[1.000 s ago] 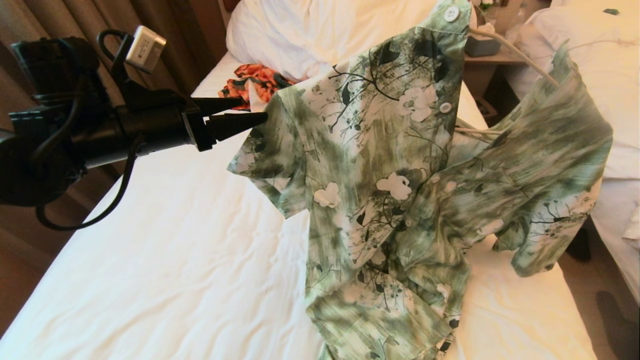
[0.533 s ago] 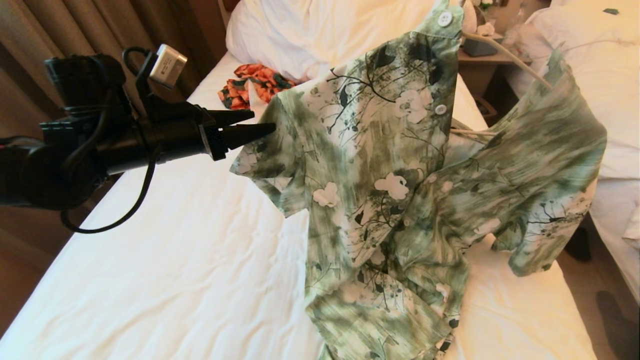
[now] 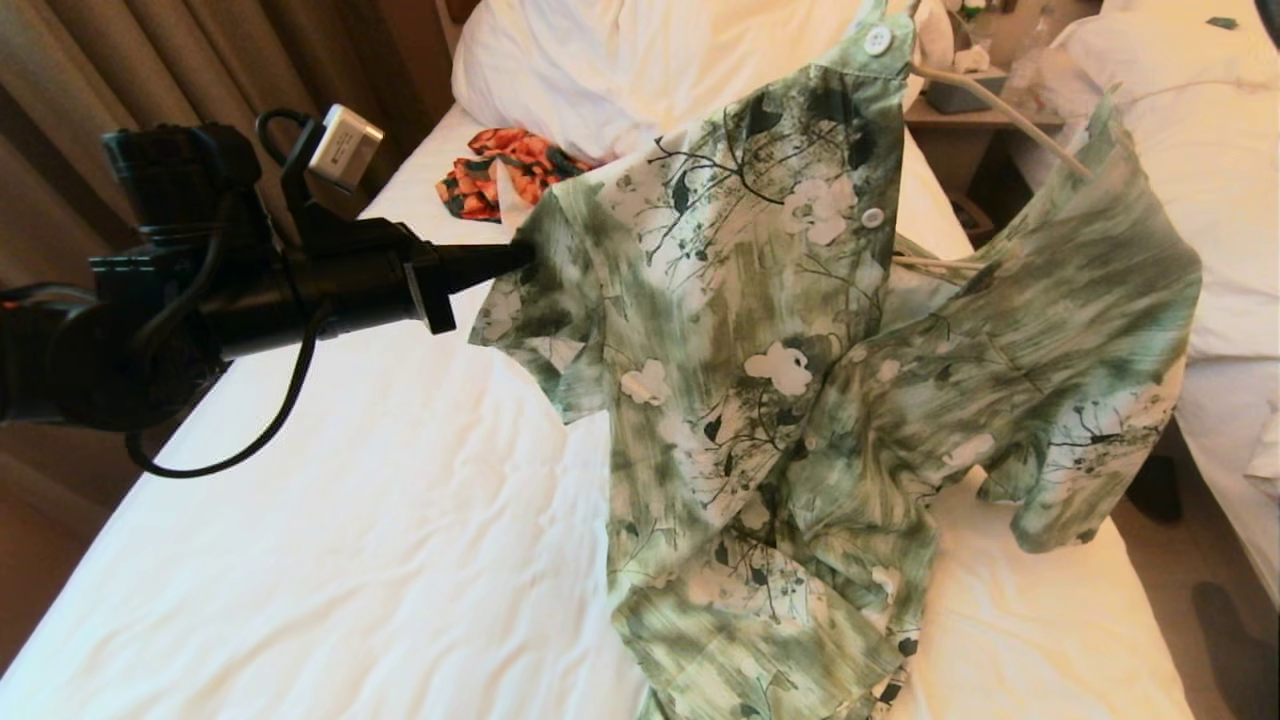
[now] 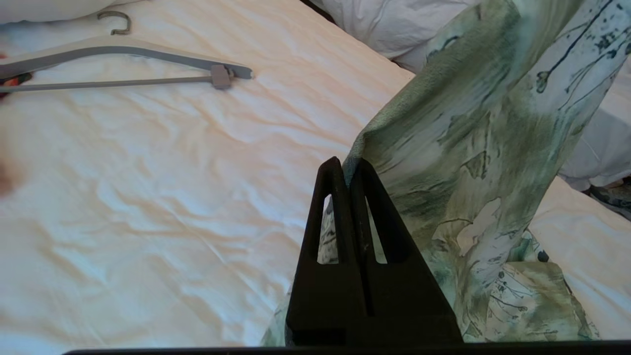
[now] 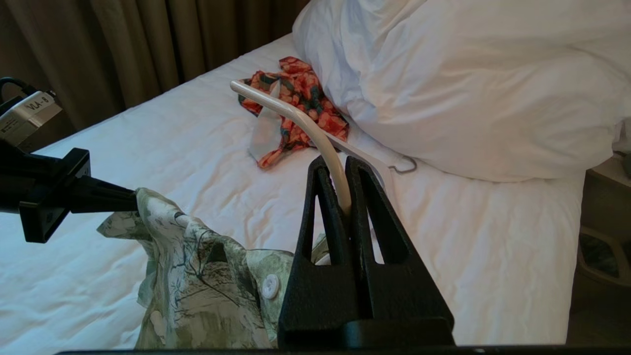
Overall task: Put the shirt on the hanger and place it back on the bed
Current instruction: Take the clothes hanger out of the clothes
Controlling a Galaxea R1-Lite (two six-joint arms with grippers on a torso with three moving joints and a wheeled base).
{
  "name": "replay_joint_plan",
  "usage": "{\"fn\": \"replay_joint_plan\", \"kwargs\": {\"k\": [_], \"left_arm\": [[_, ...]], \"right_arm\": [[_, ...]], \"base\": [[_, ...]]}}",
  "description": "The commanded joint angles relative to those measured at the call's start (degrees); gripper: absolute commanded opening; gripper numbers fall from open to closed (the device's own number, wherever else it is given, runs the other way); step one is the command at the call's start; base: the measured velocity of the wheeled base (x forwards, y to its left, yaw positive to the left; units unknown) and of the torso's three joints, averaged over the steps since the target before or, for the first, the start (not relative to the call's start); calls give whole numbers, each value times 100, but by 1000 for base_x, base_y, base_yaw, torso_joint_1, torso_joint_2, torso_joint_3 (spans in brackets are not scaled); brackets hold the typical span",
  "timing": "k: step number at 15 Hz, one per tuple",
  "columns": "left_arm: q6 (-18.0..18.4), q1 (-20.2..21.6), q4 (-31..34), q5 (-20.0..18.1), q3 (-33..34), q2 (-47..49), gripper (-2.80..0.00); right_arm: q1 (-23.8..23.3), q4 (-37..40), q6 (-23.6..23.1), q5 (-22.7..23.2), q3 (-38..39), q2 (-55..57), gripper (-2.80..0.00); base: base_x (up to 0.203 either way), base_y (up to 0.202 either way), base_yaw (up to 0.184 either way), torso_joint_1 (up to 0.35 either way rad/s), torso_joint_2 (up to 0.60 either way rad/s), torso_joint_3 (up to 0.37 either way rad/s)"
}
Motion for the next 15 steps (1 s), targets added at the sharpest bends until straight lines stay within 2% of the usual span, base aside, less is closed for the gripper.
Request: {"fn": "replay_joint_plan", "kwargs": {"k": [1,5,10,15], "left_arm": [[-1,-1,-1,-24,4,-80,-280],[4,48,7,-9,103,-218,-280],[-3,530,-38,-53,658,-467,-280],[-7,864,-617,-132,1376,-442,-280]], "right_arm": [[2,8,-10,-8,-2,-4,-280],[-23,9,1,-25,-2,-48,-280],[-182,-45,1,-25,-2,-39,-280],[-244,-45,2,-25,-2,-57,-280]], "base": [[0,0,0,0,0,0],[0,0,0,0,0,0],[0,0,0,0,0,0],[0,0,0,0,0,0]]}}
